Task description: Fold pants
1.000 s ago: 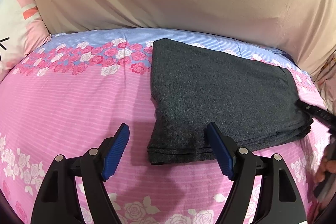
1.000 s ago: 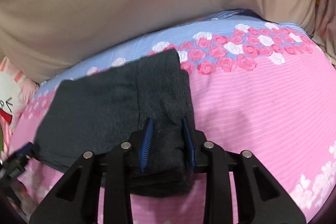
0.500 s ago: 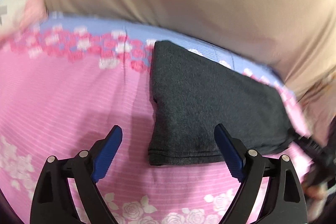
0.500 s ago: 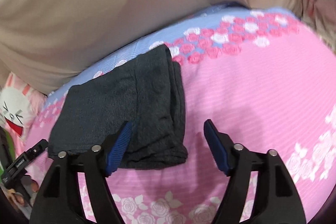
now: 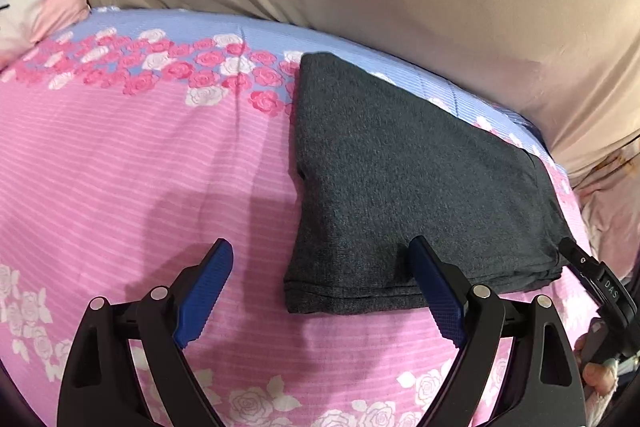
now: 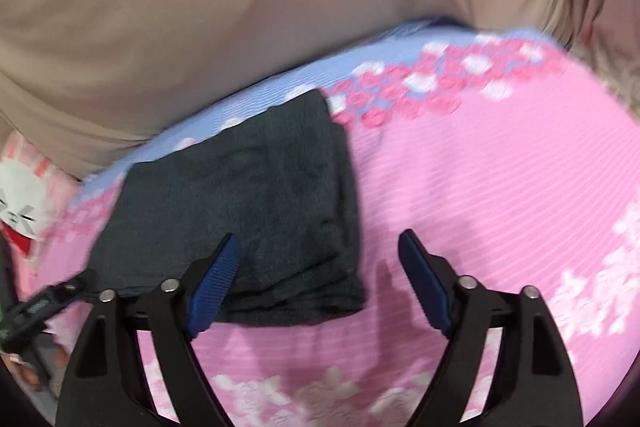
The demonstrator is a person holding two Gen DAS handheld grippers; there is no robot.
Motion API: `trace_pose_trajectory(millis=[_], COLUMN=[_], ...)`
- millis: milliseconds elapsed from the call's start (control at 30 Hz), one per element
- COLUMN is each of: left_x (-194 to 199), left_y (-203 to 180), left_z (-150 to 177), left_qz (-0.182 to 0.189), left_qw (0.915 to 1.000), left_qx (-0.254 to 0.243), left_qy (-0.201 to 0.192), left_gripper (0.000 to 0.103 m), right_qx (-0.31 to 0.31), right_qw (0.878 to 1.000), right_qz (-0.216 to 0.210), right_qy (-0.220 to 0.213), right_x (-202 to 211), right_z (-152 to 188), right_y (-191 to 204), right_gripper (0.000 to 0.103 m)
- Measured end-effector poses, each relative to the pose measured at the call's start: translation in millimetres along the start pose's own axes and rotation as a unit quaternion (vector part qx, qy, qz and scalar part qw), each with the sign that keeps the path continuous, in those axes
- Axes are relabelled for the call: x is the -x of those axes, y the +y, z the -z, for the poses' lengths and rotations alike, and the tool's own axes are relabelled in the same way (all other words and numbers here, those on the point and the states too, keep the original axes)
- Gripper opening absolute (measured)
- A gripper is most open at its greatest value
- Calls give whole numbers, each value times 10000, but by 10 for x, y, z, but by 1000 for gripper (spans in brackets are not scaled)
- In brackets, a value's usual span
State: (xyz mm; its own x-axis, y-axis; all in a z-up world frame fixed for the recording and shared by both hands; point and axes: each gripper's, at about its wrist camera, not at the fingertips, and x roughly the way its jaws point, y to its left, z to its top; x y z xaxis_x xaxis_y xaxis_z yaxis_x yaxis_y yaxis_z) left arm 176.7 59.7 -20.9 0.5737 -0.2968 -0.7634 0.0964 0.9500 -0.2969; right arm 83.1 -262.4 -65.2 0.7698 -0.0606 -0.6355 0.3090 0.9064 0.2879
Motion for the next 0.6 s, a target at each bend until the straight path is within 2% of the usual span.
trace_pose_trajectory(millis=[67, 100, 167, 233, 300, 400, 600], left_x=[102, 164, 289, 375, 435, 471, 647], left_y=[-71, -126, -282, -391, -470, -514, -584], left_z=[27, 50, 129, 218, 319, 454, 699], left_qz=[-215, -383, -768, -900, -970, -938, -1149], left_qw=[9991, 9974, 9898, 9834, 9797, 9805, 9751], left_qx=[-195, -354, -758, -1037, -1224, -1306, -1258], left_qy=[-303, -492, -932, -1186, -1259, -1128, -1418], left_gripper=[87, 87, 87, 87, 87, 87, 87], right_qx=[54, 126, 331, 518, 661, 775, 936], right_qw=[9989, 9973, 9917, 9880, 9884, 9904, 9924], right_qz=[134, 216, 361, 449, 434, 404, 487], right_qy=[-438, -687, -1187, -1382, -1295, -1071, -628], right_x=[184, 289, 521, 658, 685, 726, 756], right_z=[-17, -15, 42, 154, 255, 418, 717], right_y=[23, 53, 131, 191, 226, 261, 340], right_gripper=[79, 83, 95, 95, 96, 97, 98])
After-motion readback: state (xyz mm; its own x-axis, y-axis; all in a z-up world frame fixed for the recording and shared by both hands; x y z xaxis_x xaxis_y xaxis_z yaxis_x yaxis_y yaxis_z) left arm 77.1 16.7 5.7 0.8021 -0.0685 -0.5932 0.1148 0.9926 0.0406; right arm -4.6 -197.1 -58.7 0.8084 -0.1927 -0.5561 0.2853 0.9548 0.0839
